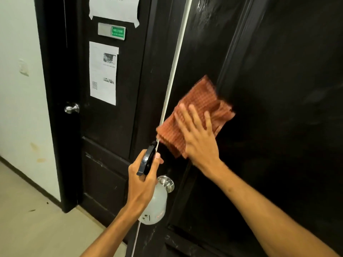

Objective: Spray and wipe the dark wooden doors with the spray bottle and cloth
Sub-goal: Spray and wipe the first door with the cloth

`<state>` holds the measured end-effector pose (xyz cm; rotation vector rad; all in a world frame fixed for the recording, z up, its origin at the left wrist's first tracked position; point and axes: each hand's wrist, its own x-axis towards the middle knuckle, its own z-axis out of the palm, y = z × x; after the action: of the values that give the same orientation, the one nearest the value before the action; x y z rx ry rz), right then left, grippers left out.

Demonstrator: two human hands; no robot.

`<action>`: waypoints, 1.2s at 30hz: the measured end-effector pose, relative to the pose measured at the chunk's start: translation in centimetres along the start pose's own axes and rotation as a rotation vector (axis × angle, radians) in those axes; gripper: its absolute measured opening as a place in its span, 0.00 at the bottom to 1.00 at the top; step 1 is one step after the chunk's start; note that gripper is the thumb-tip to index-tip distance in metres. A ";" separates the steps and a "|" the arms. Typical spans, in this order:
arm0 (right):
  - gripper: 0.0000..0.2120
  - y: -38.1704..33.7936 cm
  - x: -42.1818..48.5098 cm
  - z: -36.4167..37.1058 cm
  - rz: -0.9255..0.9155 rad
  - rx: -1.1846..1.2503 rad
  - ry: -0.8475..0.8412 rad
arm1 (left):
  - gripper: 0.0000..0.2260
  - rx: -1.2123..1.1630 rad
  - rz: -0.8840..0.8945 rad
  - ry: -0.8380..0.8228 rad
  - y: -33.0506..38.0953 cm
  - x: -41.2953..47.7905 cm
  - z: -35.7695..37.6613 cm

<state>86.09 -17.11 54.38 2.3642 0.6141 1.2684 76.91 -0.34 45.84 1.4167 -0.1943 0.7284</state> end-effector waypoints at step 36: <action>0.31 19.1 -16.3 -6.3 0.325 -0.028 0.022 | 0.07 -0.130 0.052 -0.380 7.5 -5.6 18.8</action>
<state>76.39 -41.00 56.52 2.5007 0.2196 1.4252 73.84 -20.03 52.41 1.4190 -0.5664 0.4739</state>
